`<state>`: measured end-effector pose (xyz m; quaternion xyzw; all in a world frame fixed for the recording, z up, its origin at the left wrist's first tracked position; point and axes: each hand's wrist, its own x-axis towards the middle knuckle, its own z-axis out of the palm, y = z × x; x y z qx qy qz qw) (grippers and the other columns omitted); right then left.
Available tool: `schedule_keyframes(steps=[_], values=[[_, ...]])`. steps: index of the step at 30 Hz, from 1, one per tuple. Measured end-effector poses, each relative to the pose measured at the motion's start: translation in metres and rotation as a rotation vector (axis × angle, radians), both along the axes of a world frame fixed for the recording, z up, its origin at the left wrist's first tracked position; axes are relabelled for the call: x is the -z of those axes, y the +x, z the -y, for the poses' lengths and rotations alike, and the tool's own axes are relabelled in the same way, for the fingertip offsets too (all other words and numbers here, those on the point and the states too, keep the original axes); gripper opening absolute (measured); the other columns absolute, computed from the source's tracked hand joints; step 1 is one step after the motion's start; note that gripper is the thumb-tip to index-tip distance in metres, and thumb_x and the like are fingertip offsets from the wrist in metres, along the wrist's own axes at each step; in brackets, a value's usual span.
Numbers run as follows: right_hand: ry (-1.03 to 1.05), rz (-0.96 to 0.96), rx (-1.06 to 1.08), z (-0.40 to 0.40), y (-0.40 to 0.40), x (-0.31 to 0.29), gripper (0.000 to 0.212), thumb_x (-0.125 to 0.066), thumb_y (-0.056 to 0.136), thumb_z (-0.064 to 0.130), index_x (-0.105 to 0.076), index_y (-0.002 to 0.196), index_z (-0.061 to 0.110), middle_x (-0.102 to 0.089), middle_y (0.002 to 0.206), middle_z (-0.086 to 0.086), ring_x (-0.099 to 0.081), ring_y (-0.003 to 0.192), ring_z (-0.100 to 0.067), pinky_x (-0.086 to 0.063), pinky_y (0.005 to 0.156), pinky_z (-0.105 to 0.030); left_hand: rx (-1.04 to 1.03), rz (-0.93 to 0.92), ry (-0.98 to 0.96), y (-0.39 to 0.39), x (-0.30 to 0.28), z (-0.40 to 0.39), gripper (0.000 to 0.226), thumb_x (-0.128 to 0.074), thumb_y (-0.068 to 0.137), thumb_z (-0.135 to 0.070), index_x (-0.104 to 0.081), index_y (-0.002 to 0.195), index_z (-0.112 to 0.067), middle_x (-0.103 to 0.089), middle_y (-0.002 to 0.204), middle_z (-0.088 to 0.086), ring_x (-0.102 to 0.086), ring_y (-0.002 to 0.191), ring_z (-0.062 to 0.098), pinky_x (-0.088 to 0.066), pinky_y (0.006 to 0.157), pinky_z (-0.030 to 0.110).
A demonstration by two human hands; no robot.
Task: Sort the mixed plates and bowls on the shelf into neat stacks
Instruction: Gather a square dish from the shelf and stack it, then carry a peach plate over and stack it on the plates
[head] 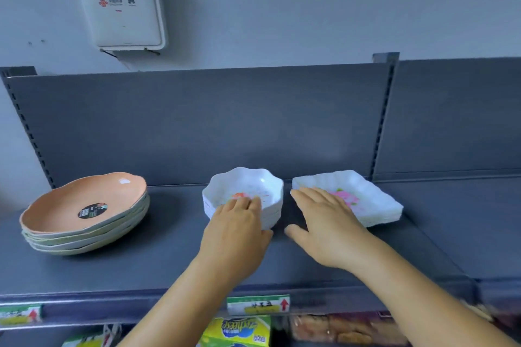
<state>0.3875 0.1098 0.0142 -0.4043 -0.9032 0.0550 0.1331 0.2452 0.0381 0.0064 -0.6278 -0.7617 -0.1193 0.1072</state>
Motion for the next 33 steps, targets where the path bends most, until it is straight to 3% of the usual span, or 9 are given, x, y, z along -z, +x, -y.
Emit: schedule_keyframes(steps=[5, 13, 23, 33], values=[[-0.020, 0.021, 0.104, -0.014, 0.094, 0.006, 0.060, -0.043, 0.096, 0.044, -0.024, 0.148, 0.021, -0.024, 0.155, 0.008, -0.013, 0.146, -0.014, -0.011, 0.119, -0.032, 0.106, -0.015, -0.022, 0.088, 0.001, -0.027, 0.046, -0.043, 0.096, -0.037, -0.039, 0.137, -0.017, -0.049, 0.133, -0.003, -0.043, 0.125, 0.019, -0.032, 0.102, 0.027], [-0.056, 0.053, 0.280, -0.028, 0.248, 0.014, 0.071, -0.040, 0.097, 0.047, -0.009, 0.154, 0.019, -0.010, 0.161, 0.006, -0.003, 0.149, -0.015, -0.007, 0.121, -0.035, 0.255, -0.026, -0.058, 0.233, 0.005, -0.062, 0.052, -0.044, 0.097, -0.035, -0.034, 0.143, -0.014, -0.045, 0.142, 0.001, -0.039, 0.131, 0.021, -0.031, 0.105, 0.028], [-0.075, 0.092, 0.486, -0.043, 0.419, 0.022, 0.069, -0.038, 0.098, 0.046, -0.008, 0.154, 0.019, -0.009, 0.162, 0.005, -0.005, 0.149, -0.015, -0.009, 0.120, -0.034, 0.435, -0.040, -0.098, 0.388, 0.014, -0.105, 0.049, -0.041, 0.098, -0.036, -0.038, 0.142, -0.013, -0.047, 0.142, 0.001, -0.041, 0.132, 0.022, -0.030, 0.109, 0.030], [-0.106, 0.066, 0.700, -0.071, 0.522, 0.025, 0.071, -0.040, 0.097, 0.046, -0.010, 0.154, 0.018, -0.011, 0.161, 0.003, -0.007, 0.149, -0.016, -0.011, 0.121, -0.034, 0.631, -0.037, -0.106, 0.493, 0.012, -0.175, 0.046, -0.043, 0.097, -0.034, -0.044, 0.137, -0.011, -0.050, 0.139, 0.003, -0.045, 0.128, 0.023, -0.033, 0.106, 0.030]])
